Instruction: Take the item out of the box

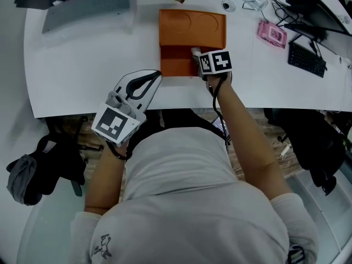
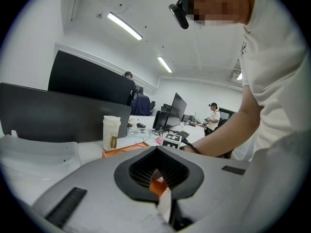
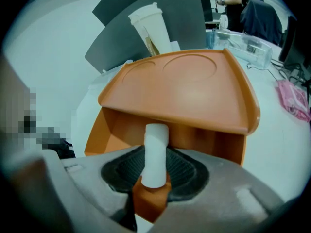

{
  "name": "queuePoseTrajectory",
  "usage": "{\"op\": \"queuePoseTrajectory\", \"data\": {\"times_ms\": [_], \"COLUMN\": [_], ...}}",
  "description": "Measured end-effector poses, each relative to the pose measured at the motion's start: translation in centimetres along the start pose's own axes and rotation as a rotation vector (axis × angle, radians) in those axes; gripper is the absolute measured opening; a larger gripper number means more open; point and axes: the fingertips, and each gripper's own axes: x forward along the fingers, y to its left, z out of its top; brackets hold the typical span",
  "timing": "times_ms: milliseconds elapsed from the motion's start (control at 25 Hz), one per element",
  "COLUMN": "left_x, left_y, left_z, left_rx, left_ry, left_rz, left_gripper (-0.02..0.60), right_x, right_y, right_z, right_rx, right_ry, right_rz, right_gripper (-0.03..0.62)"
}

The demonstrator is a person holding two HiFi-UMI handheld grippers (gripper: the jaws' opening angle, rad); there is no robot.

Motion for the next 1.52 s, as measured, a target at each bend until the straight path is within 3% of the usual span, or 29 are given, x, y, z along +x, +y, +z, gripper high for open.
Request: {"op": "queuePoseTrajectory", "data": {"times_ms": [320, 920, 1280, 1520], "left_x": [-2.0, -10.1, -14.9, -18.6], "left_y": [-1.4, -5.8, -8.5, -11.0], "left_z": [0.0, 0.5, 1.5, 3.1], "left_rx": [0.022, 0.088, 0.101, 0.128], "left_ry": [-0.010, -0.075, -0.111, -0.147], "left_rz": [-0.019, -0.062, -0.089, -0.122], "left_gripper": [-0.002, -0.002, -0.002, -0.002], "right_x": [-2.5, -9.9, -16.7, -22.1], "right_y": [2.0, 8.6, 15.6, 20.2], "right_z": [-0.5, -2.4, -3.7, -5.6], "right_rx": [0.003, -0.005, -0.081, -0.141], "right_ry": [-0.049, -0.251, -0.446, -0.581], "right_rz": [0.009, 0.005, 0.104, 0.115], "right_gripper": [0.132, 0.132, 0.132, 0.132]}}
